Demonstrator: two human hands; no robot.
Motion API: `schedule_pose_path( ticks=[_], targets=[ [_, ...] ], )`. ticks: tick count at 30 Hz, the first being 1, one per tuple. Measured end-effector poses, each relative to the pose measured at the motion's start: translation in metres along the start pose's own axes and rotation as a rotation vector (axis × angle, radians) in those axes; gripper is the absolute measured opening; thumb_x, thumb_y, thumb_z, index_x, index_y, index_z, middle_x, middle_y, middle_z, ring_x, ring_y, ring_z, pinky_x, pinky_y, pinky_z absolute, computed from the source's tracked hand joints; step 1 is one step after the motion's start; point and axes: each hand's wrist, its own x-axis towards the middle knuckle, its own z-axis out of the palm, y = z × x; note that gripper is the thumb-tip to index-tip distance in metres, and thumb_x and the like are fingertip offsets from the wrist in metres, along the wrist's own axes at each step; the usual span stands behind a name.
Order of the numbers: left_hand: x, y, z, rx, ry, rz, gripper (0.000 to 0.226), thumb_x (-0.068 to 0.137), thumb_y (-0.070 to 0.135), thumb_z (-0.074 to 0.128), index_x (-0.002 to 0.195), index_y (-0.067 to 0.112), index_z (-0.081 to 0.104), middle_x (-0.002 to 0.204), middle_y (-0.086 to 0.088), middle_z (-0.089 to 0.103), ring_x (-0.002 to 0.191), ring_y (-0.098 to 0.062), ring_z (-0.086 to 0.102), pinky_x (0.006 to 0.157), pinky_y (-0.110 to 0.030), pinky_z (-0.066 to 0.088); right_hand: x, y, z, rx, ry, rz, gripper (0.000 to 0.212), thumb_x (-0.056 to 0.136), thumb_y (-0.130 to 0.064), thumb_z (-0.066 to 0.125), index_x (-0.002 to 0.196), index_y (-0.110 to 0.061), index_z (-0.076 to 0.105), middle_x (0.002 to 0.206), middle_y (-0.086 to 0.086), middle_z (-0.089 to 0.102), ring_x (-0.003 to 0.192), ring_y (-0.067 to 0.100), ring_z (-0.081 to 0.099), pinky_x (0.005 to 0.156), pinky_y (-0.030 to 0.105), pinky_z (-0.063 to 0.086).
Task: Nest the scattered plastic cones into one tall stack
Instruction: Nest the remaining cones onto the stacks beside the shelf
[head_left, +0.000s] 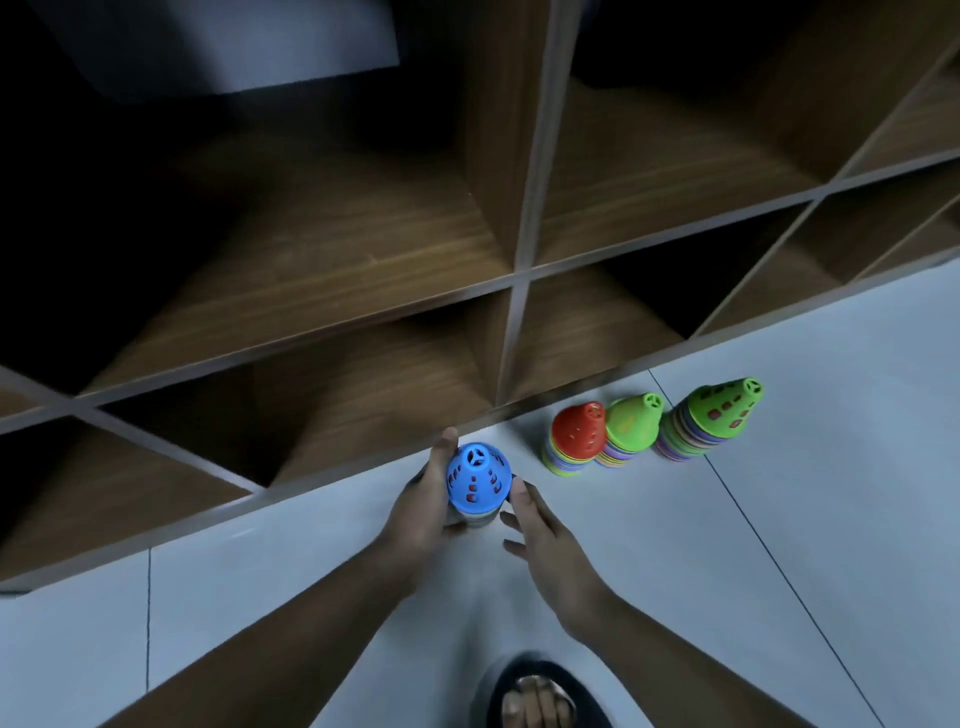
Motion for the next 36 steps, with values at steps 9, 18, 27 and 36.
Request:
schedule_pose_path(
  ticks=[9, 18, 27, 36],
  targets=[
    [0.010, 0.032, 0.012, 0.146, 0.084, 0.163, 0.066, 0.061, 0.078, 0.076, 0.106, 0.030, 0.084, 0.114, 0.015, 0.080, 0.110, -0.008, 0.073, 0.109, -0.041, 0.053, 0.004, 0.009, -0.056, 0.024, 0.134, -0.024, 0.035, 0.105, -0.059, 0.050, 0.124, -0.038, 0.071, 0.128, -0.015, 0.070, 0.122, 0.005, 0.066, 0.109, 0.038, 0.054],
    [-0.031, 0.107, 0.030, 0.665, -0.057, 0.519, 0.010, 0.098, 0.039, 0.074, 0.102, 0.032, 0.080, 0.100, 0.014, 0.079, 0.104, -0.008, 0.072, 0.098, -0.036, 0.056, 0.018, 0.013, -0.093, -0.013, 0.342, -0.087, 0.014, 0.105, -0.050, 0.056, 0.108, -0.048, 0.070, 0.099, -0.021, 0.072, 0.110, 0.017, 0.067, 0.105, 0.052, 0.054],
    [-0.006, 0.118, 0.118, 1.409, -0.038, 0.713, 0.029, 0.091, 0.043, 0.077, 0.118, 0.037, 0.069, 0.116, 0.004, 0.071, 0.116, -0.022, 0.064, 0.095, -0.036, 0.056, 0.032, 0.023, -0.106, -0.028, 0.386, -0.085, 0.027, 0.098, -0.052, 0.060, 0.121, -0.040, 0.066, 0.122, -0.019, 0.070, 0.117, 0.012, 0.066, 0.108, 0.047, 0.052],
    [0.021, 0.118, 0.152, 1.724, 0.037, 0.674, 0.041, 0.093, 0.043, 0.080, 0.128, 0.024, 0.075, 0.126, -0.011, 0.069, 0.114, -0.035, 0.068, 0.096, -0.047, 0.060, 0.039, 0.019, -0.108, -0.107, 0.343, -0.067, 0.029, 0.106, -0.030, 0.059, 0.135, -0.030, 0.060, 0.129, -0.010, 0.066, 0.104, 0.005, 0.066, 0.078, 0.023, 0.049]
  ],
)
